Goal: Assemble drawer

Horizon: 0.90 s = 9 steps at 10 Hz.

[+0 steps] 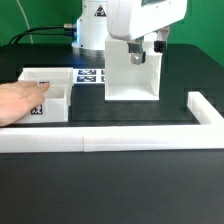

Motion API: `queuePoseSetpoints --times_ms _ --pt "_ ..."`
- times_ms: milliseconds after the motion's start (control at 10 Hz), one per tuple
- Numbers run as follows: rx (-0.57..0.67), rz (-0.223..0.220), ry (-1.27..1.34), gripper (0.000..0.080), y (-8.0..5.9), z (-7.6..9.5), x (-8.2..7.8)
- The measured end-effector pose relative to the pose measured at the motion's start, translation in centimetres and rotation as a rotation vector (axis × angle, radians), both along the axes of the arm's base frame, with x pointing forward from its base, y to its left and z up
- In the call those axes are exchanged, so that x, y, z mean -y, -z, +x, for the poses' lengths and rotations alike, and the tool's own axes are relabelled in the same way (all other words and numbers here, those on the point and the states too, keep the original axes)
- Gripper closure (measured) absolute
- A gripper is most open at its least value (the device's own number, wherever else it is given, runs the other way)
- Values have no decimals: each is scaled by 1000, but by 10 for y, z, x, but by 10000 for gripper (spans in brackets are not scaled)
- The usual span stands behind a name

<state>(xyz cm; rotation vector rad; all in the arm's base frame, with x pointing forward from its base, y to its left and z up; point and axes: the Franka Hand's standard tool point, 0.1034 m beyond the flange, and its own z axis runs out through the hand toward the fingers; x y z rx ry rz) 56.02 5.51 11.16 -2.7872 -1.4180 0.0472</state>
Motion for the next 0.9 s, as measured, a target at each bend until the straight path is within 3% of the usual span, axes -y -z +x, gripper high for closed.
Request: queuePoseSetpoints --times_ms 900 --pt "0 0 0 150 0 0 0"
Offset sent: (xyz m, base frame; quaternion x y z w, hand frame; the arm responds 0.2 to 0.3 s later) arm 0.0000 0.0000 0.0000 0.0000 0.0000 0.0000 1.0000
